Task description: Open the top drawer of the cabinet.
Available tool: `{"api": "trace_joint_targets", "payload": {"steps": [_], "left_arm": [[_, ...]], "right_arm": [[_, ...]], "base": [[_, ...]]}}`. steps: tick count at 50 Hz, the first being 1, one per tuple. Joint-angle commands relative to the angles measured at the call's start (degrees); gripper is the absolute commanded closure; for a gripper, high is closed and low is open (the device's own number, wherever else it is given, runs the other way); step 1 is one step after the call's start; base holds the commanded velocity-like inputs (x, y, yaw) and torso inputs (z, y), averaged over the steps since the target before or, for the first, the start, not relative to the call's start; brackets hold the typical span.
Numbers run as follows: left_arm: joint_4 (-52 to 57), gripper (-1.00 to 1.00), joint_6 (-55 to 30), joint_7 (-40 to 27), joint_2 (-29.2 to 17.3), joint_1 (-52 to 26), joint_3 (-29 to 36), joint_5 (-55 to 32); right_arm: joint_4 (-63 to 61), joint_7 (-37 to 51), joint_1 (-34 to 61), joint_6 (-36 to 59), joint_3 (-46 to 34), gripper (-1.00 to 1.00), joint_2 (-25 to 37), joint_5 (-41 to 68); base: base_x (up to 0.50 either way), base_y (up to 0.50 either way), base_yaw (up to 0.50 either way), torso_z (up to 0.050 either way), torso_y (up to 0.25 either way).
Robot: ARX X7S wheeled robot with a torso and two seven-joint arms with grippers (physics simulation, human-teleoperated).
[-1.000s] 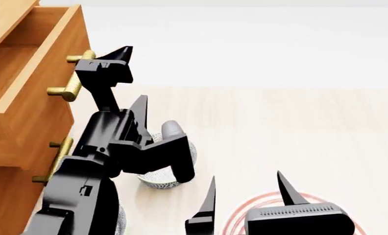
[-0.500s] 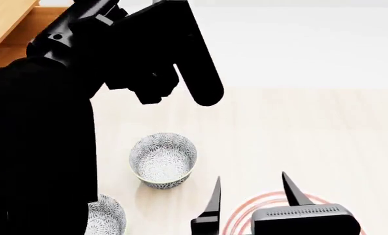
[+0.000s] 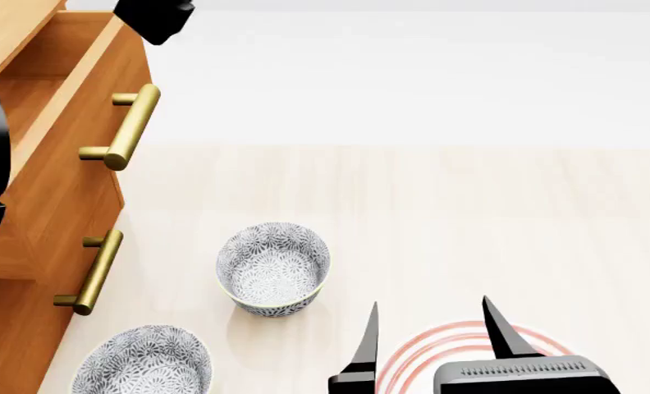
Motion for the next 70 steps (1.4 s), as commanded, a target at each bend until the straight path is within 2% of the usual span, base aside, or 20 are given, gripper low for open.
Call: {"api": "trace_joint_targets", "payload": {"steps": [1,4,11,12,15,17,19,30,50,55,60,70], "left_arm": [[-5.9,-1.0,-2.0,-2.2,0.2,-2.6,-6.6,-3.9],[-5.5,-1.0,-1.8,-1.9,-0.6,-1.9,-5.9,-4.0],[-10.0,-1.0,-2.0,-3.3,0.3,-1.3,-10.1,-5.6],[-10.5,-1.0,1.0,-5.9,-0.5,-0.2,-8.6,-4.5],[-11.7,-1.0,-1.5,-6.7,0.4,-0.7,-11.7,-7.9],[-13.5,-1.0,-2.0,-10.1,0.4,-1.4,-13.4,-11.8],[-14.8,-1.0,-0.7,-14.0,0.2,-1.6,-14.0,-13.5],[-26.6,-1.0,4.8,-26.1,0.1,-1.5,-19.9,-21.2],[-37.2,-1.0,10.1,-36.0,0.0,-1.7,-22.7,-31.9],[-45.8,-1.0,14.7,-39.8,0.0,-3.2,-24.9,-35.0],[-49.3,-1.0,17.2,-42.3,-0.4,-3.7,-25.9,-36.4],[-53.2,-1.0,20.2,-43.9,-1.5,-3.9,-26.2,-38.1]], "right_arm": [[-0.1,0.4,0.0,0.0,-0.2,-1.0,0.2,0.1],[0.5,0.5,0.0,-0.4,-0.1,-1.0,0.3,-0.1],[1.9,0.5,-0.4,-1.7,-0.2,-1.0,0.3,-0.5],[2.1,0.5,-0.5,-1.9,-0.2,-1.0,0.3,-0.4],[2.6,0.5,-0.6,-2.2,-0.2,-1.0,0.3,-0.5],[2.4,0.7,-0.6,-2.0,-0.4,-1.0,0.4,-0.5],[2.3,0.8,-0.6,-2.0,-0.4,-1.0,0.4,-0.5],[3.7,0.9,-0.6,-2.8,-1.0,-1.0,0.4,-1.0],[4.1,1.3,-0.7,-3.1,-0.8,-1.0,1.2,-0.8],[4.4,1.3,-0.7,-3.5,-0.8,-1.0,1.3,-0.8],[5.3,1.6,-1.0,-4.5,-0.8,-1.0,1.3,-1.4],[5.3,1.8,-0.8,-4.5,-1.7,-1.0,1.5,-2.0]], "base": [[0.0,0.0,0.0,0.0,0.0],[0.0,0.0,0.0,0.0,0.0],[0.0,0.0,0.0,0.0,0.0],[0.0,0.0,0.0,0.0,0.0],[0.0,0.0,0.0,0.0,0.0],[0.0,0.0,0.0,0.0,0.0],[0.0,0.0,0.0,0.0,0.0],[0.0,0.0,0.0,0.0,0.0],[0.0,0.0,0.0,0.0,0.0],[0.0,0.0,0.0,0.0,0.0],[0.0,0.0,0.0,0.0,0.0],[0.0,0.0,0.0,0.0,0.0]]}}
